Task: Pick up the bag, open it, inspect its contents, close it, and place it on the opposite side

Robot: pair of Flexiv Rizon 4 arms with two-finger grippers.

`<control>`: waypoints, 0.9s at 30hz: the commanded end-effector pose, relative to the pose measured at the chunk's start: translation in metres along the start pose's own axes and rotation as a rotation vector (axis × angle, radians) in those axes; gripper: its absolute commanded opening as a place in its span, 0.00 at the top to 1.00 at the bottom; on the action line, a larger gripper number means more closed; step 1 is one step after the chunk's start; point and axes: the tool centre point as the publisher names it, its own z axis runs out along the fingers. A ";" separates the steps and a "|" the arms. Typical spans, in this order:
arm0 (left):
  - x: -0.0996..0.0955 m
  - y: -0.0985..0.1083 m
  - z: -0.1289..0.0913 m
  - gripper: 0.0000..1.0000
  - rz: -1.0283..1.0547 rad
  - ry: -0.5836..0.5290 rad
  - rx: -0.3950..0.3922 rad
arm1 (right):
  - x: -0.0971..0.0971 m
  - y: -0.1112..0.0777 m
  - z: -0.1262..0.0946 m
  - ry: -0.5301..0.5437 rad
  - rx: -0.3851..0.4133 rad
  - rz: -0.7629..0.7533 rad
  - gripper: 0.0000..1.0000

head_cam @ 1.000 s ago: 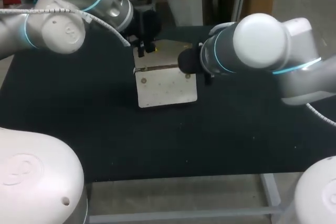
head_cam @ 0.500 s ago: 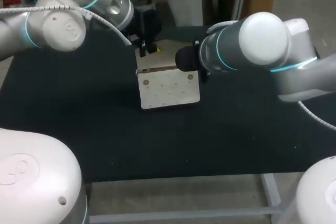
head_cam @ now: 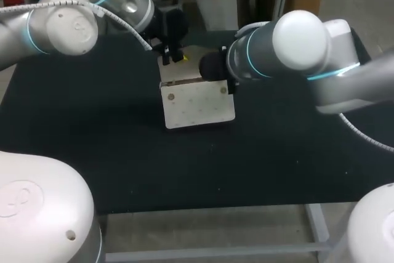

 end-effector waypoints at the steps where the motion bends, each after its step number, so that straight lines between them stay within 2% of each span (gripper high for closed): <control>1: -0.001 -0.002 0.000 1.00 -0.003 0.013 0.009 | -0.003 0.005 0.016 0.011 -0.001 -0.004 1.00; 9: -0.004 -0.006 -0.001 1.00 -0.016 0.003 0.003 | -0.001 0.011 0.024 0.031 -0.011 -0.006 1.00; 27: -0.014 -0.008 -0.013 1.00 -0.073 -0.049 0.027 | 0.013 0.009 0.021 0.055 0.002 -0.003 1.00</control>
